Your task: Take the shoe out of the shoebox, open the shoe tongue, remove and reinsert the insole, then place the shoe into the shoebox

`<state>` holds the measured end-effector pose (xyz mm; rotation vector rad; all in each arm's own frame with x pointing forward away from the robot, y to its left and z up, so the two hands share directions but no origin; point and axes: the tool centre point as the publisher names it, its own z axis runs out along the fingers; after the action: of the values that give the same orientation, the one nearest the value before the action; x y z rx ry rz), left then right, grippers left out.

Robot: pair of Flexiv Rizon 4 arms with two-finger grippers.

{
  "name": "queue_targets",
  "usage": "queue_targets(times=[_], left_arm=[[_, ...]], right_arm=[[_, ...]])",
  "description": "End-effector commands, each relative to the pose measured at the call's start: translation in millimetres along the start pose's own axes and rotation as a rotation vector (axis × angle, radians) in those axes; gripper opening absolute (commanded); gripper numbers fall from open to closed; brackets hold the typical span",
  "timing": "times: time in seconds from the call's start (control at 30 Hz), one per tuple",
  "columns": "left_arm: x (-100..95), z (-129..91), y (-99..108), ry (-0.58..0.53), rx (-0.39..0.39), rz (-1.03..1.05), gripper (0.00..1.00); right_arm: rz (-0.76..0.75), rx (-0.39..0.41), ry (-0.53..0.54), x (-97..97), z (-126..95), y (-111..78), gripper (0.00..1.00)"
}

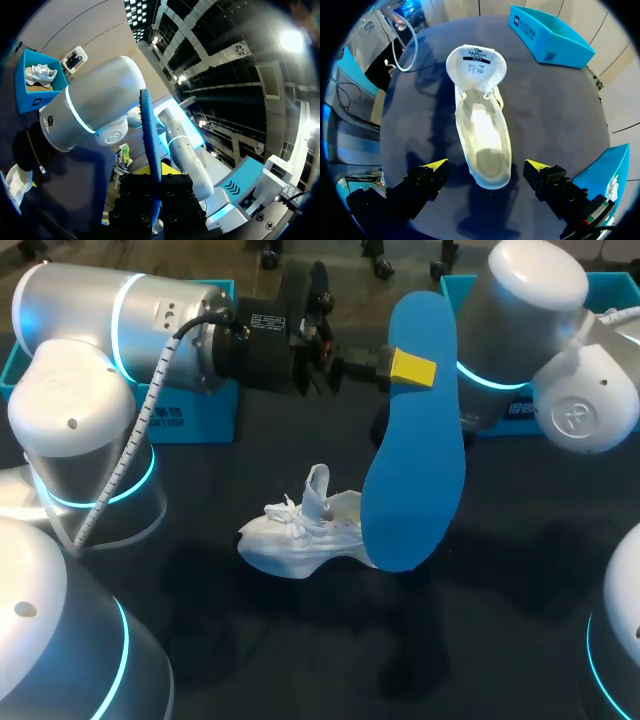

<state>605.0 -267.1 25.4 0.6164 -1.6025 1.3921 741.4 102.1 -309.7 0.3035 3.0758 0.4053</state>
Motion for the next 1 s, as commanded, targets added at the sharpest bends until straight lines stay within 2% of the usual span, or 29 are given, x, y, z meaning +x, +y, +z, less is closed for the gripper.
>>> queue_targets(times=[0.03,0.27,0.43,0.5,0.6,0.63,0.7,0.83,1.0], left_arm=[[-0.1,0,2,-0.001,0.002,0.0,0.0],[-0.1,0,2,-0.001,0.002,0.0,0.0],[-0.1,0,2,-0.001,0.002,0.0,0.0],[-0.1,0,2,-0.001,0.002,0.0,0.0],[-0.1,0,2,-0.001,0.002,0.0,0.0],[-0.1,0,2,-0.001,0.002,0.0,0.0],[-0.1,0,2,-0.001,0.002,0.0,0.0],[-0.1,0,2,-0.001,0.002,0.0,0.0],[-0.1,0,2,-0.001,0.002,0.0,0.0]], right_arm=[[-0.007,0.037,-0.005,-9.5,8,14.4,1.0],[-0.038,0.03,0.005,-25.6,29,35.6,1.0],[-0.058,0.027,0.017,-30.2,44,45.8,1.0],[-0.062,0.034,0.025,-30.9,53,46.9,1.0],[-0.061,0.004,0.045,-31.8,67,45.8,1.0],[-0.059,0.031,0.063,-32.2,74,44.7,1.0],[-0.062,0.027,0.061,-32.4,78,44.5,1.0],[-0.064,0.069,0.078,-31.9,87,42.8,1.0],[-0.066,0.071,0.091,-29.7,97,42.0,0.99]])
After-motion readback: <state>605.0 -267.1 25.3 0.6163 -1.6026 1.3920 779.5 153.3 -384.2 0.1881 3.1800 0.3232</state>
